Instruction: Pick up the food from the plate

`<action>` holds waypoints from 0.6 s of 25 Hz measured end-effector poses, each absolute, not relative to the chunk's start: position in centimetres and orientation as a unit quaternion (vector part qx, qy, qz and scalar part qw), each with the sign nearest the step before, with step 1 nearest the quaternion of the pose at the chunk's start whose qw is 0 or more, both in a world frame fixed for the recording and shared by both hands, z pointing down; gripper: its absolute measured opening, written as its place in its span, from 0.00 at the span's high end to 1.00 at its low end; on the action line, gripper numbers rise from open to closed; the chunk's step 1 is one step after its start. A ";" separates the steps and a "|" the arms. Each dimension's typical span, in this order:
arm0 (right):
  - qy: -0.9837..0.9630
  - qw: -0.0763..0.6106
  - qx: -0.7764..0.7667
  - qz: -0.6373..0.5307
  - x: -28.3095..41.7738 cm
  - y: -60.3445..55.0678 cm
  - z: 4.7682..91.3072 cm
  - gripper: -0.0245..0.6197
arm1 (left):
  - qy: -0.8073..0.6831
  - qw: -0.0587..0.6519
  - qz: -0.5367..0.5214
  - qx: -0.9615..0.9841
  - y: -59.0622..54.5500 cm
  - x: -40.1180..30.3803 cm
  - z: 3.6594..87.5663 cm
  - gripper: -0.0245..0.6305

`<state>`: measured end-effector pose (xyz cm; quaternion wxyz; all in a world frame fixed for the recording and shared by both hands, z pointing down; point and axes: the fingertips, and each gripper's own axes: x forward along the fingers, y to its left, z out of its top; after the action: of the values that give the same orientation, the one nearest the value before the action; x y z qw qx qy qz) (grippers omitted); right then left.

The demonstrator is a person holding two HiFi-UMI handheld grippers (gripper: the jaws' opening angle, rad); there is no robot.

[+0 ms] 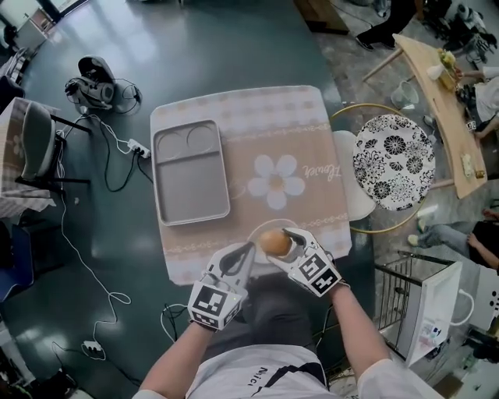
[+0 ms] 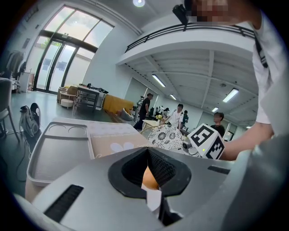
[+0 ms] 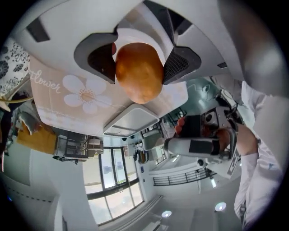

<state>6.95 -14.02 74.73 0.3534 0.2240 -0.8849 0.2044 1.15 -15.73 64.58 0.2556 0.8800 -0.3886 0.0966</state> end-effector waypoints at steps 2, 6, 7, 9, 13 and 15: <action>-0.889 0.317 0.242 0.227 6.8 -14.2 72.3 0.49 | -0.391 0.256 0.098 0.879 -15.5 1.0 63.2 0.95; -0.897 0.248 0.267 0.251 6.0 -14.7 66.8 0.49 | -0.395 0.249 0.095 0.879 -15.2 0.7 59.8 0.95; -0.899 0.231 0.272 0.256 5.8 -14.8 65.3 0.49 | -0.396 0.247 0.093 0.879 -15.2 0.6 58.9 0.95; -0.902 0.197 0.277 0.266 5.4 -14.9 62.4 0.49 | -0.400 0.244 0.090 0.879 -14.9 0.5 57.2 0.95; -0.912 0.153 0.274 0.265 4.8 -14.8 57.0 0.49 | -0.403 0.240 0.084 0.879 -14.6 0.5 53.8 0.95; -0.917 0.138 0.273 0.257 4.6 -14.8 54.5 0.49 | -0.406 0.236 0.080 0.879 -14.4 0.4 52.2 0.95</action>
<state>4.61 -14.84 54.50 0.1380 0.2728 -0.9167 0.2572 0.40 -14.36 52.22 0.2361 0.8792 -0.4061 0.0802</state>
